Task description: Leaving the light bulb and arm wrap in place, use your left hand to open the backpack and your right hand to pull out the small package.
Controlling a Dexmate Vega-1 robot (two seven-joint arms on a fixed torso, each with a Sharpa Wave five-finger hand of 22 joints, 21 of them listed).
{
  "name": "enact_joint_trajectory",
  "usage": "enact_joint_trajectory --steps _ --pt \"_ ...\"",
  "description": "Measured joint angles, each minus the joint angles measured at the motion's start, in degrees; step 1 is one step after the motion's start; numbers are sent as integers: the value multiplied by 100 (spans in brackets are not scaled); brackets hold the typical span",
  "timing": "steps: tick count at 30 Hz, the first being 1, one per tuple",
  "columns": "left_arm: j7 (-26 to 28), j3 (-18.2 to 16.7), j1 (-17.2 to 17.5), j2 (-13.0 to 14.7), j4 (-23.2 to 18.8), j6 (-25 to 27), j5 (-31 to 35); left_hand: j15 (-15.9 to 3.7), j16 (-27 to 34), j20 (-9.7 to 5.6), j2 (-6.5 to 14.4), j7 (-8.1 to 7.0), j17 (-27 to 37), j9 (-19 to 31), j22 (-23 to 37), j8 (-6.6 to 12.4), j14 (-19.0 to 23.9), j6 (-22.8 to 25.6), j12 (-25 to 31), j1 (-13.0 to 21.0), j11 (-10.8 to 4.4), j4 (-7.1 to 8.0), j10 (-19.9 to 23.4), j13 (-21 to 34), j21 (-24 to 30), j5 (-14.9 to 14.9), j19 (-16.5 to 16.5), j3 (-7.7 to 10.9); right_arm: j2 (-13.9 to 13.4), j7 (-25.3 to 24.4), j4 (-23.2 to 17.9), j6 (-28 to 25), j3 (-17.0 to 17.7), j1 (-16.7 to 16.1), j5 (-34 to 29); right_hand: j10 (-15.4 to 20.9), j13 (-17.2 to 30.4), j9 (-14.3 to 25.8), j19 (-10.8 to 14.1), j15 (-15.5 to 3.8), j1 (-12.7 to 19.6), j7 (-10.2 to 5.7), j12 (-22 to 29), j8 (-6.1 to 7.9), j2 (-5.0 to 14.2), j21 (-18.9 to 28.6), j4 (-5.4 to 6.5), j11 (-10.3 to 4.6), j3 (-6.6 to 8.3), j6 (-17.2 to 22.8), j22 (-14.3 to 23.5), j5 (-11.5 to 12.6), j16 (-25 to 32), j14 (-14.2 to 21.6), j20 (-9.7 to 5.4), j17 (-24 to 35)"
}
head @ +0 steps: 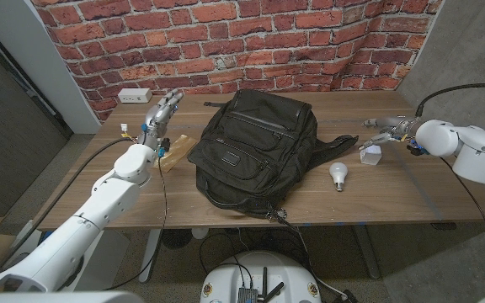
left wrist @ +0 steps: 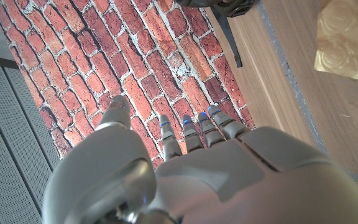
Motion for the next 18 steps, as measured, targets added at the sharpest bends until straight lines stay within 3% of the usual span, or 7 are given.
enact_joint_trajectory --steps 11,18 --pt "-140 -5 23 81 84 -32 1 -9 0 0 100 14 0 0 0 0 -53 -48 0 -148 0 80 0 0 0 0 0 16 63 -414 -169 -60 193 -176 438 22 -53 -1 -5 0 -252 0 22 0 57 0 103 22 -54 0 1 -26 0 0 5 -27" --pt "-161 -14 23 70 202 -194 27 13 55 0 162 91 -1 0 0 24 -30 29 29 -252 21 128 21 0 0 0 0 16 138 -672 -252 -93 312 -278 670 91 -171 -1 19 -53 -712 -2 67 23 395 0 383 16 -69 45 1 -26 7 16 -102 -27"
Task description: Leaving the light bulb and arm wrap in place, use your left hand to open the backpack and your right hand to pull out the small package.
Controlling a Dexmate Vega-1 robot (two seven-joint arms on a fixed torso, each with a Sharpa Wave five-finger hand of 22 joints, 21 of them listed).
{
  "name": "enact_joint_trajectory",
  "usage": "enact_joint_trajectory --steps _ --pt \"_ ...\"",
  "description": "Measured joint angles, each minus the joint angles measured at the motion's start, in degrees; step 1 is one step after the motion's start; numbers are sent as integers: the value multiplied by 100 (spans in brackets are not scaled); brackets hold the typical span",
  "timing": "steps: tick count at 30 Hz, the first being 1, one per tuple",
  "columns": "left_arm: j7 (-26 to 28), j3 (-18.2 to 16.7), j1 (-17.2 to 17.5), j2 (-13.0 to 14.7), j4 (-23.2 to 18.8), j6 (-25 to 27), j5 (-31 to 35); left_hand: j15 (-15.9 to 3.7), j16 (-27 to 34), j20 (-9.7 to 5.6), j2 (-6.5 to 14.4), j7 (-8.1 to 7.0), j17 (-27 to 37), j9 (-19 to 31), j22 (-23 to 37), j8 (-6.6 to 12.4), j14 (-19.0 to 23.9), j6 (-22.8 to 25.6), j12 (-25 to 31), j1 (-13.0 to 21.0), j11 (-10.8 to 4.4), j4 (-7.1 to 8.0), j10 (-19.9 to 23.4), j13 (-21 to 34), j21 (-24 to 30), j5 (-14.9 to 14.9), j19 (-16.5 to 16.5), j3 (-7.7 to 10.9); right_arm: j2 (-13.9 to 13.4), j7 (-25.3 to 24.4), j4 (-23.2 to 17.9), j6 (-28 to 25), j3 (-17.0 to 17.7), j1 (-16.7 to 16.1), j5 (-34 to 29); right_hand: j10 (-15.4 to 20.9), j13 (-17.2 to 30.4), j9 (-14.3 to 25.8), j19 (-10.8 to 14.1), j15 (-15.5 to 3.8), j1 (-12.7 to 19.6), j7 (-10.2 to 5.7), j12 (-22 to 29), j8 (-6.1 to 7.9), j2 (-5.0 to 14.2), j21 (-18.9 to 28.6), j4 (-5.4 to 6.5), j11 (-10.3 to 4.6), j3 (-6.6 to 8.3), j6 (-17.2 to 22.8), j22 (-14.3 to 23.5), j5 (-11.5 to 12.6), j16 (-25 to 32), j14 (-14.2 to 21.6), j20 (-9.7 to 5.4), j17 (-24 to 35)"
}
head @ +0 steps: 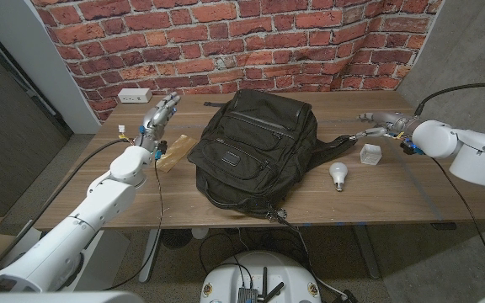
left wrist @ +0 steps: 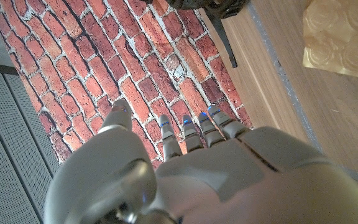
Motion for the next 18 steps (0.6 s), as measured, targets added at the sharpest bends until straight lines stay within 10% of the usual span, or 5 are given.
enact_joint_trajectory --steps 18 --pt "-199 38 -235 -236 631 -612 83 -23 0 -29 77 26 0 -15 0 22 85 26 0 -77 8 15 52 0 43 0 75 16 498 -975 65 297 375 -373 637 159 -118 1 100 -120 -398 -39 44 22 218 0 183 -78 -43 160 1 0 63 121 -99 -9"
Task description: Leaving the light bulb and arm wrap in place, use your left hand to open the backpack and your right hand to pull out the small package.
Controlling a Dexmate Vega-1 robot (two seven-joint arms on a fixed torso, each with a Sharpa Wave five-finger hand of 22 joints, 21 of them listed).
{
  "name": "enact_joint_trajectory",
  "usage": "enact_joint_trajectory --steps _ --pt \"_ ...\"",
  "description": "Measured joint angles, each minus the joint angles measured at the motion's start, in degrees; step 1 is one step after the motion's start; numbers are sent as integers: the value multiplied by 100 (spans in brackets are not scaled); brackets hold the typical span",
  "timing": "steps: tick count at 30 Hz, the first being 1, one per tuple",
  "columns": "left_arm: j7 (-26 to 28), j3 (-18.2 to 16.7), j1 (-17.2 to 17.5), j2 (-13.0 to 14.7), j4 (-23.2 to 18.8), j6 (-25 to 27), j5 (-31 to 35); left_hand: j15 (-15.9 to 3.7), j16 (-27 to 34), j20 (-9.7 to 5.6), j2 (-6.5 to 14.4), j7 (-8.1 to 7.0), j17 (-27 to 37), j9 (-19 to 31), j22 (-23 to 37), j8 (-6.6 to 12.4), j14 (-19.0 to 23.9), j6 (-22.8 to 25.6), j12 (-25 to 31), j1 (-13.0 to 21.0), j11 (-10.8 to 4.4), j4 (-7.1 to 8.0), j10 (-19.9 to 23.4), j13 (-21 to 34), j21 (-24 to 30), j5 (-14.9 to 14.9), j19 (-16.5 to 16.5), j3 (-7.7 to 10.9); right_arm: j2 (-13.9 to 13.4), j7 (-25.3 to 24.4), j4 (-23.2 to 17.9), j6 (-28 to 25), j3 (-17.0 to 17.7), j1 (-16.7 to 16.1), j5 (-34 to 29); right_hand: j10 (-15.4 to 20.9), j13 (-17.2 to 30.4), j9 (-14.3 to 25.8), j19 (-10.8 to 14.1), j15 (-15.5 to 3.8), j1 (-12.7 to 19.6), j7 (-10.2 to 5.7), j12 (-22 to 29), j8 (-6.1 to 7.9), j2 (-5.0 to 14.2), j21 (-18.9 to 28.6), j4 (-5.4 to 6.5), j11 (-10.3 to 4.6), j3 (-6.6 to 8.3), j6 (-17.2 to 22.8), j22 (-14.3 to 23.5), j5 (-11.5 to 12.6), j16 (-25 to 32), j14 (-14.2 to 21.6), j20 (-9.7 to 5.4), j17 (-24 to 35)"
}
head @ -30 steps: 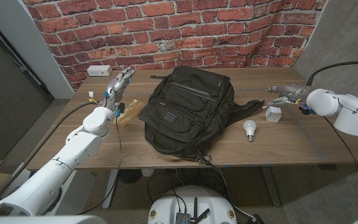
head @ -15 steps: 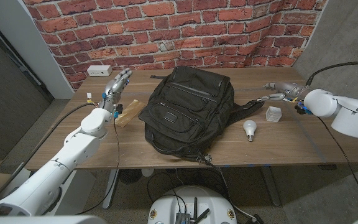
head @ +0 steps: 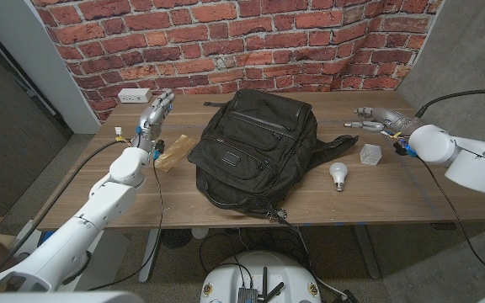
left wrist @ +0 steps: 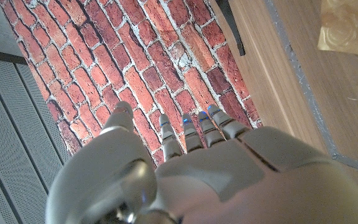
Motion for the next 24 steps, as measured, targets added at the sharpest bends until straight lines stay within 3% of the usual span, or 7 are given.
enact_joint_trajectory --steps 18,24 --pt "-486 211 -563 -322 1044 -619 -18 11 -1 30 25 20 -1 -14 0 0 51 20 38 -71 26 9 26 -28 0 0 30 39 780 -705 269 496 -57 48 175 131 -78 -27 48 -18 -111 -31 45 44 50 27 8 -12 -7 175 1 0 3 39 -51 -70" --pt "-619 290 -756 -465 1430 -842 -19 11 -1 30 57 85 -1 -14 0 0 50 -44 38 -103 27 -9 24 -28 0 0 30 56 1042 -823 382 677 -58 52 334 58 -109 -27 -95 -16 -170 -9 12 15 109 0 2 -41 5 153 1 0 -70 -104 -92 -97"
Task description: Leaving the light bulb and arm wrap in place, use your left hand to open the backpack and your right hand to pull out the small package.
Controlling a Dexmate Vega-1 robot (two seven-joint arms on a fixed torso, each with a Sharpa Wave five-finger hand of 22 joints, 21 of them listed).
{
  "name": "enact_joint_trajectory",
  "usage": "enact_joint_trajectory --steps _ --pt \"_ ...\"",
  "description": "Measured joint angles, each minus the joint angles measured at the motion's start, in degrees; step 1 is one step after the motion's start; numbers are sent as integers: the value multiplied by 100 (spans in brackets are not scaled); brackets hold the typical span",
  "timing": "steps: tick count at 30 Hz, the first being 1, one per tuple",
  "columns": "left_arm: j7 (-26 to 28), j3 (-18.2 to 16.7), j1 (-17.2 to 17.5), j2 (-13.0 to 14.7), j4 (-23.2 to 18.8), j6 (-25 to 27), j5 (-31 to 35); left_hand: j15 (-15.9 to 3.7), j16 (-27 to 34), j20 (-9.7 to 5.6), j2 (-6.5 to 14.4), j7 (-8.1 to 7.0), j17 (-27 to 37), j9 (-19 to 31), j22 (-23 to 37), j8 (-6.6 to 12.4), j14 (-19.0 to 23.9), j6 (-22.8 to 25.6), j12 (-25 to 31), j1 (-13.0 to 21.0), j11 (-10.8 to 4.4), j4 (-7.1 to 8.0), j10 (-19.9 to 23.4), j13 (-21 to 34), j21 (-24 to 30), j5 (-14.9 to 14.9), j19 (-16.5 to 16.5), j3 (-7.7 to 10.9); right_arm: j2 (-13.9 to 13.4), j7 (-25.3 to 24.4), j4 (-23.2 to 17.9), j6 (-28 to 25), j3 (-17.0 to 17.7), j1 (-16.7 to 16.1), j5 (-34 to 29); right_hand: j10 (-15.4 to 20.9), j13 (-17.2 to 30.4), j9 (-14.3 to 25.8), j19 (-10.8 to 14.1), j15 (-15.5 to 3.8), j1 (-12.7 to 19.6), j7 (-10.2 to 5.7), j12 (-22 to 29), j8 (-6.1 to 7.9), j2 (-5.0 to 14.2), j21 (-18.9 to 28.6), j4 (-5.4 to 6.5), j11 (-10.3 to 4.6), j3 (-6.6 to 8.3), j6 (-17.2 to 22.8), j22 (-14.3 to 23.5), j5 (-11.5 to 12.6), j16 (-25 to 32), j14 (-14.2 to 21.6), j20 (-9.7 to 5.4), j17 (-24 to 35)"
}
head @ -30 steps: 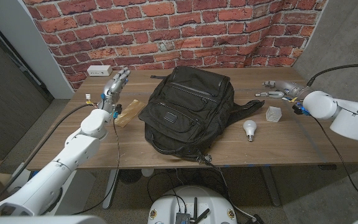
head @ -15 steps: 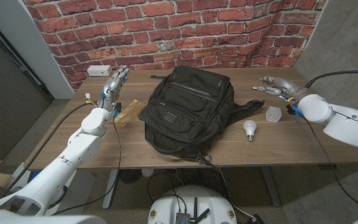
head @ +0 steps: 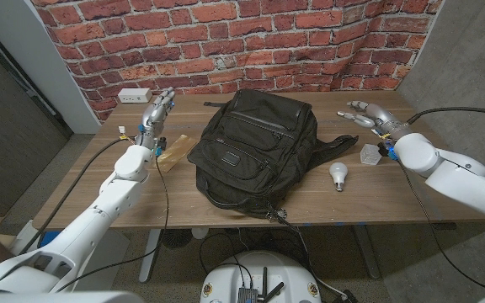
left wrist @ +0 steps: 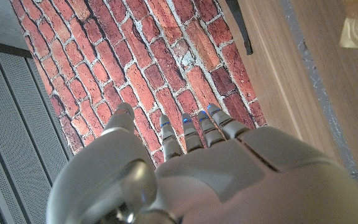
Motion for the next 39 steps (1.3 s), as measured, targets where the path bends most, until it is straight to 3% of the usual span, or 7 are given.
enact_joint_trajectory --steps 7,15,21,26,34,39 --pt "-187 110 -200 -95 364 -152 3 -3 0 0 7 238 0 0 0 -46 -3 -180 -9 -70 121 15 -64 16 0 0 0 48 337 -71 261 361 -23 60 230 -30 -26 0 -64 -4 -60 -21 0 0 0 -44 0 -30 0 -21 0 0 -39 -81 -3 -27" --pt "-360 188 -351 -111 574 -211 6 -1 -11 0 10 252 0 1 0 -67 -106 -438 -45 -177 191 15 -137 15 0 0 0 47 700 -89 633 838 -81 175 462 -61 -53 0 -71 9 -141 -21 -40 -22 -25 -44 0 -61 0 -21 0 0 -38 -94 -9 -42" --pt "-437 246 -456 -148 733 -248 8 -9 -28 -4 9 250 0 1 0 -67 -159 -498 -45 -220 190 31 -200 15 0 0 -4 64 985 -56 1004 1304 -148 327 658 -82 -79 1 -119 2 -242 -8 -57 -22 0 -44 58 -82 -12 -33 0 0 -38 -146 3 -53" --pt "-436 290 -492 -190 800 -253 10 9 -28 -1 46 297 0 1 0 -67 -177 -545 -45 -306 212 55 -223 15 -40 0 -105 88 1187 88 1330 1693 -189 453 856 -169 -106 -28 -198 8 -407 16 -82 -105 15 -44 140 -37 -51 -201 -30 25 -60 -214 -5 -53" --pt "-301 313 -420 -205 669 -229 43 53 -28 -2 74 364 -1 1 0 -67 -302 -674 -67 -410 210 79 -346 6 -43 0 -249 111 1504 410 1864 2416 -239 624 1255 -290 -133 -28 -319 -3 -529 9 -104 -126 -29 -44 173 -21 -84 -317 -30 26 -81 -286 6 -80" --pt "-217 314 -323 -185 524 -152 45 72 -28 -3 62 353 0 1 0 -67 -384 -807 -67 -499 231 113 -447 0 -43 0 -353 146 1721 595 2249 2731 -280 738 1467 -297 -152 -28 -326 -3 -598 9 -104 -126 39 -44 194 -30 -105 -317 -29 25 -81 -286 1 -79"
